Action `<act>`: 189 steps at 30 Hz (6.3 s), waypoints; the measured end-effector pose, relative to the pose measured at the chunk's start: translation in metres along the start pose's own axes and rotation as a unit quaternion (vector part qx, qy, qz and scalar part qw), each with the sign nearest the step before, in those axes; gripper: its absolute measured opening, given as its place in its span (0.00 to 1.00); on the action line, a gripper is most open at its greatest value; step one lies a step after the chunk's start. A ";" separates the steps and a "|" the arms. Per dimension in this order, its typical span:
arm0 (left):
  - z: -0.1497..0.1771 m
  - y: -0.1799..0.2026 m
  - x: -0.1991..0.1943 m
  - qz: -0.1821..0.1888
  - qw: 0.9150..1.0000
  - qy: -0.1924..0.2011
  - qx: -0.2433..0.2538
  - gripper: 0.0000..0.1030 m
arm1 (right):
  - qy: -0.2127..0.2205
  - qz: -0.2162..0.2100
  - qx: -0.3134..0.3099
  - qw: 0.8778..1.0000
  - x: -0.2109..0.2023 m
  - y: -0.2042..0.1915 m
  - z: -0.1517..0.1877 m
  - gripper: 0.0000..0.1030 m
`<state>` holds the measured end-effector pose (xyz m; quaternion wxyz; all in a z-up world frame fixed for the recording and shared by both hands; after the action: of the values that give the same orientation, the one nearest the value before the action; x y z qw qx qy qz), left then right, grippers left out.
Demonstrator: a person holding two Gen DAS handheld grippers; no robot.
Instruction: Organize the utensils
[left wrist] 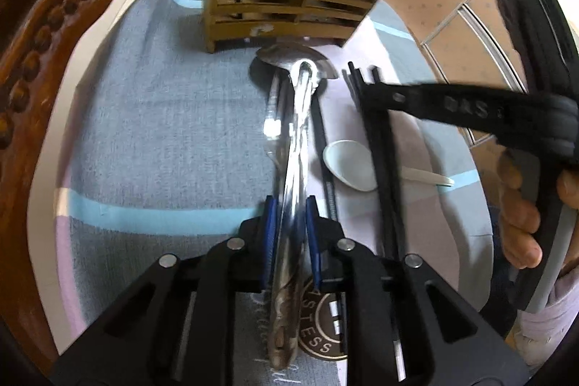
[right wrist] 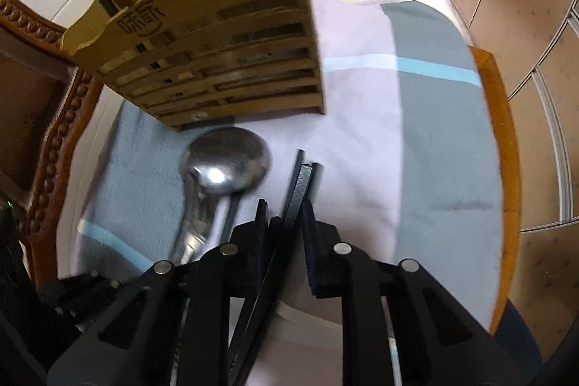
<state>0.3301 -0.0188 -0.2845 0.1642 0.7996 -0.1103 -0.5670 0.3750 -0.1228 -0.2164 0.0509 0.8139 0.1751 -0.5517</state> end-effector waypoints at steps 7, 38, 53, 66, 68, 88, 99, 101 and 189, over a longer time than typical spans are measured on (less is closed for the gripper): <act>-0.008 -0.022 -0.008 -0.006 0.999 0.009 -0.045 0.16 | -0.007 0.022 -0.007 1.000 -0.010 0.023 0.014 0.16; -0.101 0.021 0.042 0.092 0.989 -0.002 -0.116 0.39 | 0.029 -0.009 0.007 1.000 -0.005 0.050 0.048 0.31; -0.055 0.009 0.023 0.104 0.989 -0.011 -0.102 0.12 | 0.034 0.000 0.009 0.999 -0.010 0.052 0.053 0.31; -0.041 -0.009 0.009 0.056 0.996 0.006 -0.076 0.25 | 0.061 0.049 -0.108 0.991 -0.041 -0.008 0.050 0.31; -0.044 -0.008 0.009 0.052 0.996 0.010 -0.075 0.28 | 0.061 0.031 -0.163 0.984 -0.038 -0.042 0.055 0.31; -0.059 -0.023 0.003 0.064 0.991 0.030 -0.116 0.44 | 0.069 0.013 -0.192 0.979 -0.017 -0.073 0.041 0.06; -0.062 -0.021 0.000 0.089 0.988 0.037 -0.118 0.47 | 0.188 -0.143 -0.037 0.971 -0.081 -0.024 0.017 0.03; -0.062 -0.019 0.001 0.091 0.988 0.036 -0.116 0.47 | 0.212 -0.175 -0.014 0.961 -0.090 -0.021 0.015 0.03; -0.094 0.038 -0.012 0.195 0.976 0.056 -0.082 0.07 | 0.040 -0.086 0.111 0.989 -0.087 0.089 0.015 0.04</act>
<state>0.4150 -0.0361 -0.2307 0.3429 0.7767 -0.2078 -0.4858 0.3629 -0.2296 -0.1527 -0.0949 0.8175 0.1840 -0.5375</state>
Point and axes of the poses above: each gripper's, at about its wrist camera, not at the fingertips, and x roughly the way its jaws point, y to its right, z to its underside, the point moved 5 cm from there along x, roughly the way its jaws point, and after that the axes turned 14 degrees about -x, right-handed, at the moved point
